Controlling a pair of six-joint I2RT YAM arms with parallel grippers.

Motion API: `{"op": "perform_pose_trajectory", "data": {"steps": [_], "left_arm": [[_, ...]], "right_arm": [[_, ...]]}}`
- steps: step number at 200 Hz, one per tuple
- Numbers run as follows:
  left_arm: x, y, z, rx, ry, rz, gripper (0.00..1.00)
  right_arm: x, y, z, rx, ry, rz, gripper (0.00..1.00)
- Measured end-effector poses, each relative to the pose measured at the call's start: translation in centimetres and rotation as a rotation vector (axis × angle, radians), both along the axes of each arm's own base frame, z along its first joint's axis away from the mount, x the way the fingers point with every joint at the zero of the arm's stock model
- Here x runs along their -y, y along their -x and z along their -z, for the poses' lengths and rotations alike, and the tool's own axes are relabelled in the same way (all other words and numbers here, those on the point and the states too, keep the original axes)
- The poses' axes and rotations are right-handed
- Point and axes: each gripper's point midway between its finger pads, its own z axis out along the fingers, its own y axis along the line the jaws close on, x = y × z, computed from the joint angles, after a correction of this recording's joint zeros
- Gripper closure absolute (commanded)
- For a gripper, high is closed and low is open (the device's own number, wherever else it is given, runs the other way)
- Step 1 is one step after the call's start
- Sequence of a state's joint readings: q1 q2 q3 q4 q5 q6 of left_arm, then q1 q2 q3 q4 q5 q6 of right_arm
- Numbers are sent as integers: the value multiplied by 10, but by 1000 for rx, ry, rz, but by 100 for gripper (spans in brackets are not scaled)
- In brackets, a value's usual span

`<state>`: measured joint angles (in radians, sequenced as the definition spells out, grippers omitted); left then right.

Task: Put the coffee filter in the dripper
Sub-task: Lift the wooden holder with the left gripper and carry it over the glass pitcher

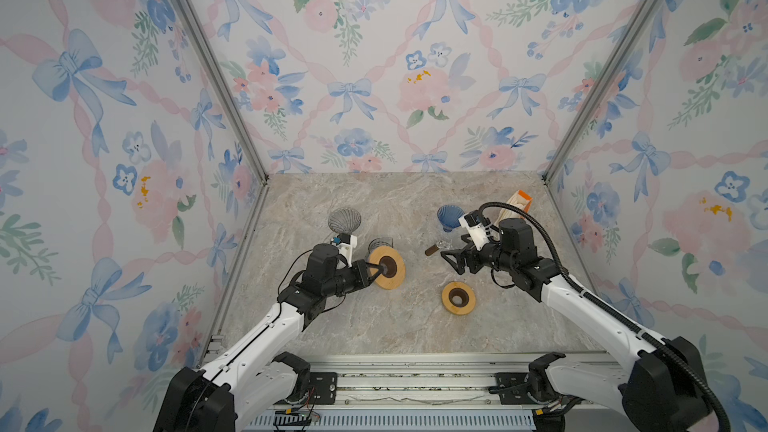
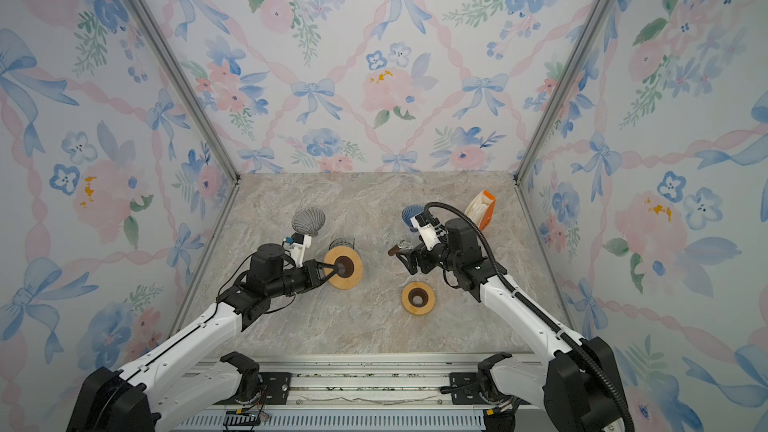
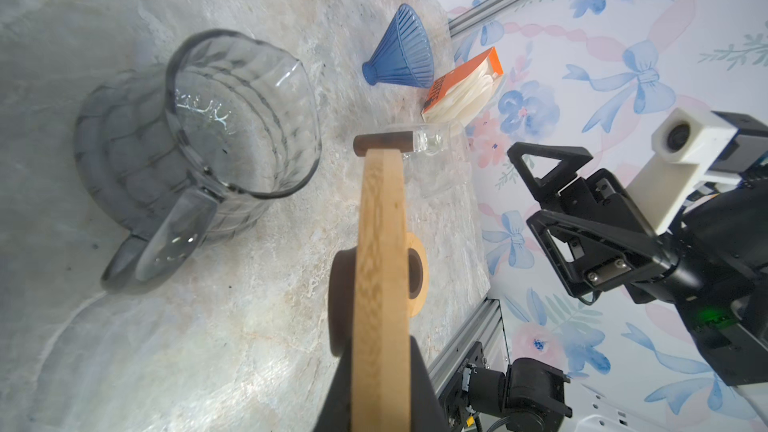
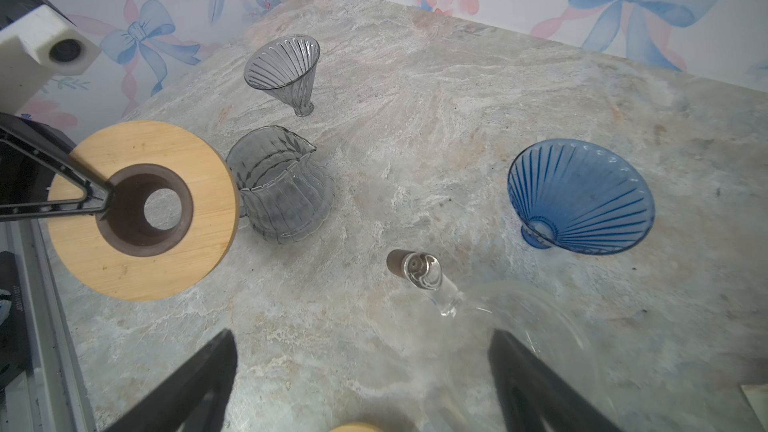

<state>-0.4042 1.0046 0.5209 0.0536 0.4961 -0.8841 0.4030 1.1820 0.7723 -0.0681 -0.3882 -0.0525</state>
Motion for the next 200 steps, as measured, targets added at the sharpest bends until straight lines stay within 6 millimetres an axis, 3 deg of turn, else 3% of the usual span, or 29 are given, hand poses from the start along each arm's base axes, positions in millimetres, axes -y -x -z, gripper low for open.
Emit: {"op": "perform_pose_trajectory", "data": {"steps": [41, 115, 200], "left_arm": [[-4, -16, -11, 40, 45, -33, 100], [-13, -44, -13, 53, 89, -86, 100], [-8, -61, 4, -3, 118, -77, 100]], "right_arm": [[-4, 2, -1, 7, -1, -11, 3], [-12, 0, 1, -1, -8, -19, 4], [-14, -3, -2, 4, -15, -18, 3]]}}
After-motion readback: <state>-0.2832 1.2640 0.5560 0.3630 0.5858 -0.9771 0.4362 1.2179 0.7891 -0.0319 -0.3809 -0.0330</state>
